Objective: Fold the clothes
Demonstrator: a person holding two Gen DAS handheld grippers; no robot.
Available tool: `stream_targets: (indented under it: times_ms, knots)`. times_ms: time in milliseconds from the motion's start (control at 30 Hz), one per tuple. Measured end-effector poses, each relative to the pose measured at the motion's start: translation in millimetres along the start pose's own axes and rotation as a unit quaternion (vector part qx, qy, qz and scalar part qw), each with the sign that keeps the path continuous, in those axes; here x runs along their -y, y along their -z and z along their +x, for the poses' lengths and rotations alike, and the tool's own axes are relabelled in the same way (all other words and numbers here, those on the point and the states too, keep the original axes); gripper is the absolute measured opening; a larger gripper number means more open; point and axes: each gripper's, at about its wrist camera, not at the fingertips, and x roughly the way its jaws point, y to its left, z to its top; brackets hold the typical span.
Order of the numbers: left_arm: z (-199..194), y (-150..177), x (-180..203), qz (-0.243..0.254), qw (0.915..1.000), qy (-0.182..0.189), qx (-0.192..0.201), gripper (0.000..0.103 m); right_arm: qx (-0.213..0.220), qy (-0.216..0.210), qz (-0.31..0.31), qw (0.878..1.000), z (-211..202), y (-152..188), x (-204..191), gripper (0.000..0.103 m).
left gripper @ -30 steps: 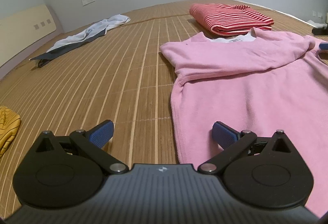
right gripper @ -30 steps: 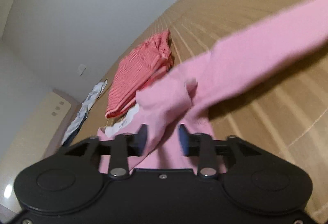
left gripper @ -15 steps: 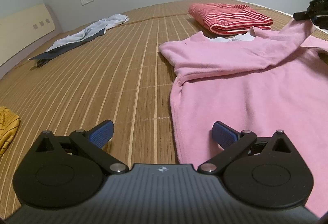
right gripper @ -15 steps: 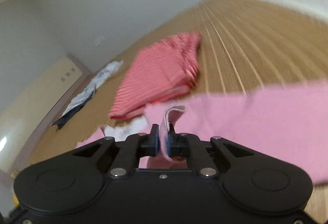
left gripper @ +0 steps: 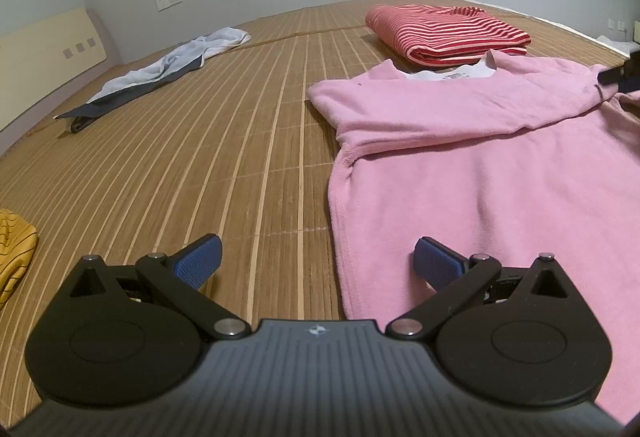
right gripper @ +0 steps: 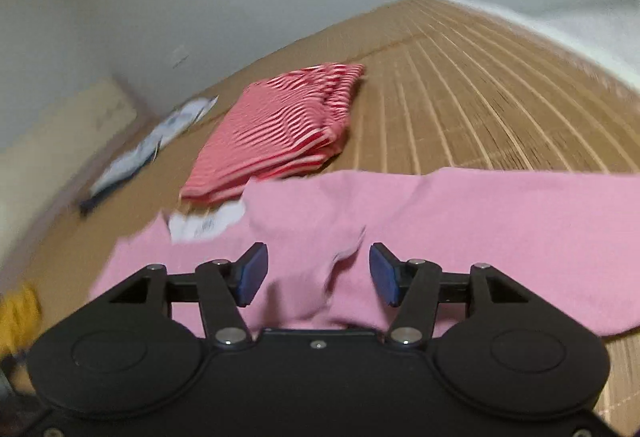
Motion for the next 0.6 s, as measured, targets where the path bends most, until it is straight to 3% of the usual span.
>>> stream_targets:
  times_ms: [67, 167, 267, 367, 433, 500, 600]
  knots:
    - [-0.2, 0.1, 0.3, 0.001, 1.0, 0.0, 0.0, 0.103, -0.019, 0.023, -0.051, 0.998, 1.2, 7.4, -12.6, 0.058]
    - [0.2, -0.1, -0.3, 0.001, 1.0, 0.002, -0.002, 0.103, -0.033, -0.021, -0.045, 0.998, -2.9, 17.9, -18.5, 0.058]
    - [1.0, -0.9, -0.2, 0.001, 1.0, 0.001, -0.002, 0.103, -0.013, -0.038, -0.031, 0.999, -24.5, 23.9, -16.8, 0.06]
    - [0.6, -0.7, 0.3, 0.003, 1.0, 0.001, -0.001, 0.103, 0.029, 0.011, -0.005, 1.0, -52.5, 34.0, -6.4, 0.07]
    - [0.5, -0.5, 0.1, 0.003, 1.0, 0.0, -0.001, 0.103, 0.055, 0.036, 0.037, 0.997, -72.3, 41.2, 11.9, 0.07]
    - [0.7, -0.4, 0.0, 0.003, 1.0, 0.0, -0.001, 0.103, 0.087, 0.056, 0.094, 0.99, -96.3, 47.2, 38.1, 0.074]
    - [1.0, -0.2, 1.0, 0.004, 1.0, -0.001, 0.0, 0.103, 0.11, 0.118, 0.149, 0.975, -129.0, 51.0, 75.1, 0.074]
